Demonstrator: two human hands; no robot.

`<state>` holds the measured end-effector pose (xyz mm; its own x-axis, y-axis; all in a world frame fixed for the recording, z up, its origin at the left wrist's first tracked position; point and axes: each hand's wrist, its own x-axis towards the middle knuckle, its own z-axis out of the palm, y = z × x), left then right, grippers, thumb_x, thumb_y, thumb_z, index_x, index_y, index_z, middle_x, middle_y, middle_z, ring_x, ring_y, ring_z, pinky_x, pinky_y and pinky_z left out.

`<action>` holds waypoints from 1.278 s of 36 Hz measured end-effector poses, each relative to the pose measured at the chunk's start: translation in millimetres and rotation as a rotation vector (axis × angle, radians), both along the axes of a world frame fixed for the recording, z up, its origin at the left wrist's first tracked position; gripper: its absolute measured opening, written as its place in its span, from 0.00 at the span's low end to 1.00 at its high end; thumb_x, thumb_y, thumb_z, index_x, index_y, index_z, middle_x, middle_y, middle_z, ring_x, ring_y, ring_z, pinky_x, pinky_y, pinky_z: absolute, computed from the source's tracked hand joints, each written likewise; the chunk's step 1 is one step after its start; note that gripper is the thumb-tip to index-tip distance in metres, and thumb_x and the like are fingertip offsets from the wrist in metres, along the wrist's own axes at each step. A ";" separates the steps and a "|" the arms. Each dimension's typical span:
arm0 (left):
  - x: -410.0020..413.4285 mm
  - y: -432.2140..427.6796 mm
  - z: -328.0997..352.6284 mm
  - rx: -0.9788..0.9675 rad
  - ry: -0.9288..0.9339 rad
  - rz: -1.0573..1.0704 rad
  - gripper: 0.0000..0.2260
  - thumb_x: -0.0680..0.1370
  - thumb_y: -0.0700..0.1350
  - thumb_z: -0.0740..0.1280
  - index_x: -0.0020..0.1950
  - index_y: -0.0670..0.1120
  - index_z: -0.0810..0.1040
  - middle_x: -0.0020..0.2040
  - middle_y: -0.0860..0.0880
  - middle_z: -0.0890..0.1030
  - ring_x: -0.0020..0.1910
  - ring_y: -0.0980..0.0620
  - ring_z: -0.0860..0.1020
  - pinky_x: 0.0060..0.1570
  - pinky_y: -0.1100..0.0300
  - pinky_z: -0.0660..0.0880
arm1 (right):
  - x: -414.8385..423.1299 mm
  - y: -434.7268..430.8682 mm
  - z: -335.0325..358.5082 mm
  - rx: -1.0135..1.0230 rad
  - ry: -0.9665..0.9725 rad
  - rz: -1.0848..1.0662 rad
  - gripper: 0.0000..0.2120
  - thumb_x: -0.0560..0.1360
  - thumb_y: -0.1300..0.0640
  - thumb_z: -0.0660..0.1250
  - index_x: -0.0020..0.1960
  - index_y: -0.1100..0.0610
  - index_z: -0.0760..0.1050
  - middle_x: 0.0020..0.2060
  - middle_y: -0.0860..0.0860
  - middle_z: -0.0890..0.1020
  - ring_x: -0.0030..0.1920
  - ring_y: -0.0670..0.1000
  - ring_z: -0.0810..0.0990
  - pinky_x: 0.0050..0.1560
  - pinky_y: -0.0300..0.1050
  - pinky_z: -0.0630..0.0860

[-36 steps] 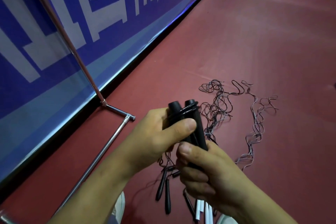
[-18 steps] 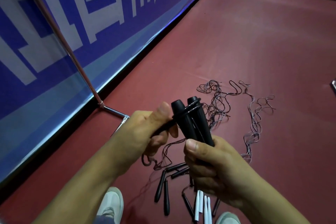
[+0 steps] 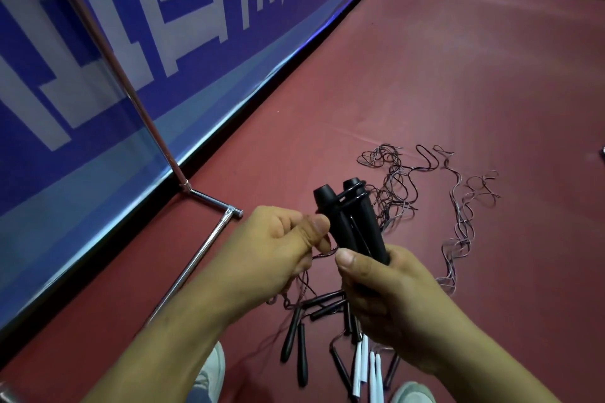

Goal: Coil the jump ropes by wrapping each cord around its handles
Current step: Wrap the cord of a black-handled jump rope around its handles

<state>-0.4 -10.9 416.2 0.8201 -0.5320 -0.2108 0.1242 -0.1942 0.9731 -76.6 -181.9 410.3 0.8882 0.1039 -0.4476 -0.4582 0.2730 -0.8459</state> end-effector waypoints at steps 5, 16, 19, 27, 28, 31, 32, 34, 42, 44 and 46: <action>-4.1 1.2 -2.9 0.127 -0.064 0.021 0.14 0.83 0.49 0.65 0.39 0.47 0.82 0.25 0.49 0.74 0.23 0.51 0.68 0.29 0.57 0.69 | 5.3 -3.7 -2.5 -0.203 -0.035 -0.019 0.15 0.71 0.50 0.71 0.38 0.54 0.66 0.26 0.51 0.59 0.23 0.47 0.54 0.23 0.35 0.55; -2.7 6.1 -1.2 0.122 -0.020 -0.078 0.12 0.83 0.41 0.62 0.45 0.45 0.82 0.28 0.45 0.79 0.25 0.49 0.72 0.30 0.58 0.73 | 3.9 -7.0 -7.5 -0.215 0.026 -0.051 0.16 0.77 0.54 0.73 0.41 0.56 0.66 0.26 0.51 0.59 0.25 0.47 0.54 0.23 0.36 0.54; -4.2 3.6 -4.1 0.107 -0.010 -0.074 0.12 0.84 0.42 0.61 0.45 0.44 0.82 0.27 0.45 0.78 0.24 0.49 0.71 0.30 0.58 0.73 | 3.9 -7.2 -3.4 -0.158 0.063 -0.046 0.15 0.78 0.53 0.69 0.40 0.55 0.65 0.26 0.51 0.58 0.24 0.46 0.53 0.23 0.34 0.53; -7.6 -8.6 -8.8 0.133 -0.083 -0.036 0.13 0.80 0.49 0.64 0.41 0.47 0.82 0.25 0.51 0.68 0.26 0.50 0.64 0.31 0.55 0.66 | 4.4 -9.8 3.9 0.013 0.146 -0.035 0.18 0.72 0.47 0.73 0.34 0.53 0.68 0.25 0.50 0.57 0.20 0.46 0.52 0.21 0.33 0.52; -10.2 -10.4 -8.8 0.175 -0.153 -0.026 0.13 0.81 0.49 0.65 0.39 0.45 0.80 0.25 0.52 0.66 0.25 0.51 0.63 0.30 0.57 0.64 | 4.3 -10.2 3.0 -0.010 0.142 -0.031 0.18 0.72 0.47 0.73 0.34 0.52 0.67 0.25 0.51 0.57 0.20 0.46 0.52 0.21 0.33 0.52; -17.1 -13.7 -6.7 0.257 -0.318 0.000 0.20 0.81 0.53 0.66 0.34 0.42 0.74 0.24 0.54 0.63 0.24 0.54 0.60 0.25 0.59 0.59 | 4.3 -9.8 1.1 -0.055 0.121 -0.013 0.19 0.72 0.47 0.75 0.34 0.51 0.67 0.25 0.50 0.57 0.23 0.47 0.52 0.22 0.34 0.53; -18.0 -13.9 -6.5 0.258 -0.327 0.023 0.21 0.81 0.54 0.66 0.33 0.42 0.74 0.23 0.54 0.62 0.23 0.54 0.60 0.24 0.60 0.59 | 4.5 -9.3 1.1 -0.055 0.123 -0.012 0.19 0.73 0.47 0.75 0.33 0.51 0.67 0.26 0.50 0.57 0.23 0.47 0.51 0.22 0.34 0.52; -16.7 -13.7 -8.3 0.243 -0.303 0.079 0.20 0.82 0.53 0.65 0.34 0.43 0.77 0.22 0.54 0.61 0.22 0.54 0.59 0.24 0.62 0.58 | 4.8 -8.6 1.8 -0.017 0.147 -0.014 0.18 0.73 0.48 0.72 0.33 0.52 0.67 0.26 0.50 0.56 0.22 0.46 0.51 0.22 0.33 0.52; -18.4 -21.9 -11.9 0.208 -0.390 0.085 0.20 0.81 0.51 0.66 0.35 0.39 0.76 0.23 0.53 0.64 0.24 0.53 0.62 0.25 0.54 0.61 | 7.0 -12.2 7.0 0.310 0.183 0.008 0.16 0.67 0.48 0.76 0.36 0.55 0.72 0.22 0.47 0.59 0.16 0.43 0.56 0.18 0.30 0.57; -19.6 -20.1 -8.1 0.162 -0.394 0.089 0.18 0.79 0.49 0.66 0.35 0.39 0.77 0.23 0.53 0.64 0.24 0.55 0.61 0.25 0.55 0.61 | 5.1 -12.4 8.2 0.155 0.154 0.018 0.17 0.70 0.47 0.74 0.34 0.53 0.69 0.23 0.48 0.58 0.18 0.44 0.54 0.19 0.30 0.55; -19.0 -15.3 -6.1 0.191 -0.431 0.083 0.15 0.78 0.46 0.66 0.35 0.38 0.76 0.23 0.51 0.63 0.24 0.56 0.60 0.25 0.56 0.60 | 3.6 -12.7 8.3 0.015 0.137 0.030 0.18 0.71 0.48 0.73 0.32 0.52 0.66 0.25 0.50 0.56 0.19 0.46 0.53 0.21 0.32 0.53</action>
